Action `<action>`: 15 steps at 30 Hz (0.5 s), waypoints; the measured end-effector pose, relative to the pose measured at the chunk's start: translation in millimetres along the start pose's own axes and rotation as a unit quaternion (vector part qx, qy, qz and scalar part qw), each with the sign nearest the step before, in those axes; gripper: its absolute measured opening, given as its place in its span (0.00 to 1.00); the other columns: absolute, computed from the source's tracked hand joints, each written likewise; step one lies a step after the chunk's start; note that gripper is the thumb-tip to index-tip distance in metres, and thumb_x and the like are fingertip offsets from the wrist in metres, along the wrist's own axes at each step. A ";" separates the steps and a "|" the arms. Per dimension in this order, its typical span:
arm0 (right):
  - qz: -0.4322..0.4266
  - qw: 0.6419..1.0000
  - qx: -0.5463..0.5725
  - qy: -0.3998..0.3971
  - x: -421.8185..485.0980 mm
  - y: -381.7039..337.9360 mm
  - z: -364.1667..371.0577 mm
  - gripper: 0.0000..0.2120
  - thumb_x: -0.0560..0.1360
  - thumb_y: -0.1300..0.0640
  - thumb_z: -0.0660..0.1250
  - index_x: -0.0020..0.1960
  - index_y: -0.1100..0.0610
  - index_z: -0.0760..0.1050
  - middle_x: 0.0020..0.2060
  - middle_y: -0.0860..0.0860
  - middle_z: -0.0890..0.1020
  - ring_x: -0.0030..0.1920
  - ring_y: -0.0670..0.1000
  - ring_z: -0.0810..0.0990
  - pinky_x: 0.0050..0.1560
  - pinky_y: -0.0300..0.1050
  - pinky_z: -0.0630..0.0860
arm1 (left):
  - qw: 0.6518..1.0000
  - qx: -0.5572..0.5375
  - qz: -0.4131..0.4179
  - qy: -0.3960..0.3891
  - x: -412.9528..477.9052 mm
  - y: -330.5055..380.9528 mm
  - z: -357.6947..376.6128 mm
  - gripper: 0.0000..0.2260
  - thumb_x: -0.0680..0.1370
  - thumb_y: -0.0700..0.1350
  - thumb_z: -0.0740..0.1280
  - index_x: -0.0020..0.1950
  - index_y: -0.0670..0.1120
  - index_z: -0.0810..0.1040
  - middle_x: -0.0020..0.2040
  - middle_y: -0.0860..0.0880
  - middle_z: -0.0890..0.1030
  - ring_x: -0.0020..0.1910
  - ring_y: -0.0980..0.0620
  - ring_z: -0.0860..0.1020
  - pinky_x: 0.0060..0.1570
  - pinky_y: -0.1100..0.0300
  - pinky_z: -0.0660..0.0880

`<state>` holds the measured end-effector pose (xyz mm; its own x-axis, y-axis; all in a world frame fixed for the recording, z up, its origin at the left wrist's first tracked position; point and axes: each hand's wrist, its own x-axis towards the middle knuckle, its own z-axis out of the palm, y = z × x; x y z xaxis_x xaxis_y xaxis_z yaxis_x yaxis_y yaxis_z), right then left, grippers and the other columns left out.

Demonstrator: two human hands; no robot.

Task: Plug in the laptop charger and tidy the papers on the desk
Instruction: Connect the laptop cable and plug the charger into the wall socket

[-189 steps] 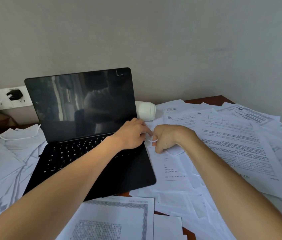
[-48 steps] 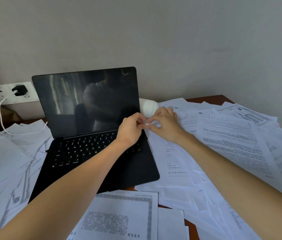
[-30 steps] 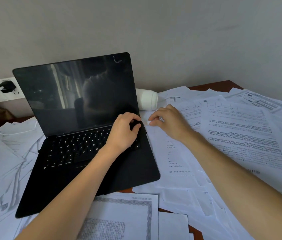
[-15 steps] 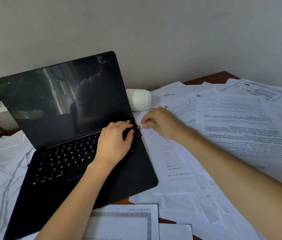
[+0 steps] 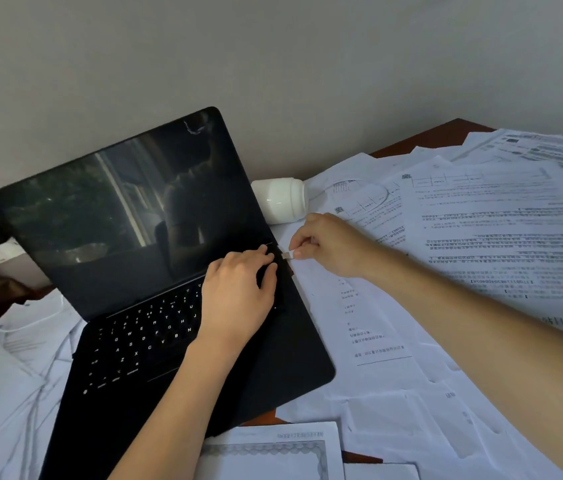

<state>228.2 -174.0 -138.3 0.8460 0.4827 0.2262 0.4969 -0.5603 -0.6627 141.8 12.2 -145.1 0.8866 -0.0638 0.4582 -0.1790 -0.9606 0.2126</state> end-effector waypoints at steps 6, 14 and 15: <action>0.008 1.000 -0.025 0.014 5.4 3.5 9.1 0.06 0.80 0.57 0.69 0.53 0.55 0.85 0.45 0.45 0.79 0.47 0.45 0.79 0.47 0.36 0.73 | 0.999 -0.043 -0.016 -0.004 1.2 -1.0 0.4 0.10 0.81 0.44 0.71 0.61 0.47 0.87 0.63 0.53 0.84 0.62 0.50 0.80 0.61 0.49 0.78; -0.003 0.998 -0.060 -0.009 4.5 3.8 8.8 0.07 0.81 0.58 0.68 0.55 0.54 0.83 0.52 0.52 0.80 0.52 0.49 0.77 0.49 0.43 0.71 | 0.999 -0.029 -0.024 -0.006 -0.1 3.0 -0.9 0.10 0.81 0.44 0.70 0.61 0.48 0.86 0.64 0.54 0.84 0.62 0.51 0.79 0.57 0.54 0.77; -0.005 0.997 -0.077 -0.012 5.0 3.8 9.2 0.06 0.81 0.58 0.68 0.56 0.54 0.83 0.52 0.51 0.79 0.52 0.51 0.78 0.48 0.42 0.71 | 0.999 -0.031 -0.025 -0.006 -0.3 2.9 -0.9 0.10 0.82 0.44 0.70 0.61 0.48 0.86 0.65 0.54 0.84 0.62 0.51 0.79 0.58 0.53 0.77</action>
<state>232.5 -167.5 -146.3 0.8370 0.5040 0.2132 0.5305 -0.6516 -0.5422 140.6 9.7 -143.8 0.9003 -0.0197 0.4349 -0.1598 -0.9442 0.2879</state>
